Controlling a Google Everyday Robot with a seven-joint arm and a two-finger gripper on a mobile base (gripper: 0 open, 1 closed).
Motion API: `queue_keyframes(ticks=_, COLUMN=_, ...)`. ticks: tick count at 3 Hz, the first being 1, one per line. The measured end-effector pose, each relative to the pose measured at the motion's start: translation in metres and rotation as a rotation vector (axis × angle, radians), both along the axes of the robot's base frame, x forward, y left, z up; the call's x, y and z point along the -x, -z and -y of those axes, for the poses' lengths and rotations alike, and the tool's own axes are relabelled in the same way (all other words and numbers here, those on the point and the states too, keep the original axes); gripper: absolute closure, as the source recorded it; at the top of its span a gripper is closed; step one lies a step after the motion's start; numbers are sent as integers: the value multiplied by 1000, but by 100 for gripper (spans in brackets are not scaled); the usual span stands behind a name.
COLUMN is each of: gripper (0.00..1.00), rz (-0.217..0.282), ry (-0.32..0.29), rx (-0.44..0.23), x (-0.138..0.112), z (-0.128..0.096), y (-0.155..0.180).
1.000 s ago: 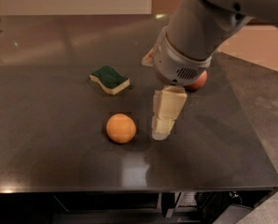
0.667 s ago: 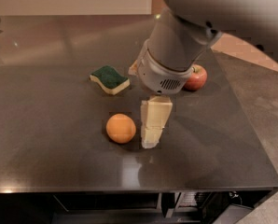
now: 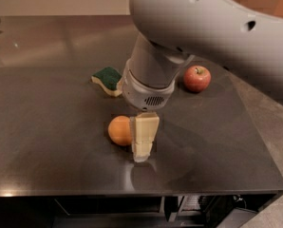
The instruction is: Move orange near apple
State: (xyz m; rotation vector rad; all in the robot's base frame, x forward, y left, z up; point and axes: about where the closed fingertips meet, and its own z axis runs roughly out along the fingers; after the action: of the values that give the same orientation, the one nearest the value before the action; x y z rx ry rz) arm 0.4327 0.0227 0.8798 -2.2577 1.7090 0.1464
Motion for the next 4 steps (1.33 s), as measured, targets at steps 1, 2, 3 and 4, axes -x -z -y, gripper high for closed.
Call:
queue_keyframes(ticks=1, gripper=0, rz=-4, ry=-22, rx=26, x=-1, z=-7, y=15)
queue_keyframes(ticks=2, gripper=17, rz=-23, ry=-25, rx=53, x=-5, z=-9, y=25)
queue_keyframes(ticks=3, gripper=41, rz=-33, ry=-21, rx=66, x=-7, z=-8, y=26)
queue_keyframes(ticks=4, gripper=64, rz=-33, ry=-12, rx=65, x=-11, z=-5, y=20)
